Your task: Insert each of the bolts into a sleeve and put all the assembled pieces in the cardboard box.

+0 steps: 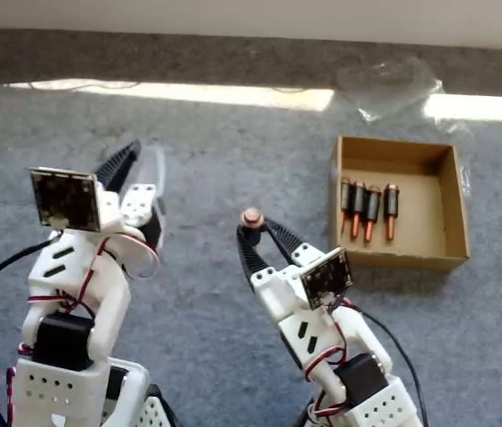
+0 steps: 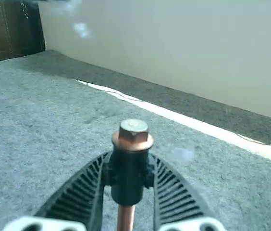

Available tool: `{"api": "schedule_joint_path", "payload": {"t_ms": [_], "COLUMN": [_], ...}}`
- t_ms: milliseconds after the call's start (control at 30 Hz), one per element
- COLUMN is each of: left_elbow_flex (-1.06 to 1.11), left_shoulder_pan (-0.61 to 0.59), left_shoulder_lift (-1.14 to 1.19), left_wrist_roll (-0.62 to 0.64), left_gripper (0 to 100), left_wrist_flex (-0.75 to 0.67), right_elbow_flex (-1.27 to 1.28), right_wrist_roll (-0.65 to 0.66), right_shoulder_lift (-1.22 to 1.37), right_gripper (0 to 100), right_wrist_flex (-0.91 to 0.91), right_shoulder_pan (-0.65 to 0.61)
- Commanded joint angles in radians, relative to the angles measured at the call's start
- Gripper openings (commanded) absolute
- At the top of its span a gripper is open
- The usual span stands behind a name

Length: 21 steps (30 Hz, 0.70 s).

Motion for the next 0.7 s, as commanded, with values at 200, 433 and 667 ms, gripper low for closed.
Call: {"api": "schedule_joint_path", "payload": {"t_ms": [200, 433, 667], "left_elbow_flex": [0.044, 0.251, 0.263], "left_shoulder_pan": [-0.162, -0.162, -0.159], "left_shoulder_lift": [-0.165, -0.533, -0.487], "left_wrist_roll": [-0.060, -0.153, -0.150], "left_gripper": [3, 1, 1], "left_wrist_flex": [0.107, 0.227, 0.311], "right_elbow_flex": [0.140, 0.140, 0.140], "right_wrist_roll": [0.008, 0.008, 0.008], "right_shoulder_lift": [-0.012, -0.010, -0.010], "right_gripper": [0.4, 0.4, 0.4], "right_wrist_flex": [-0.008, -0.008, -0.007], "right_shoulder_pan": [-0.004, -0.004, 0.004]}}
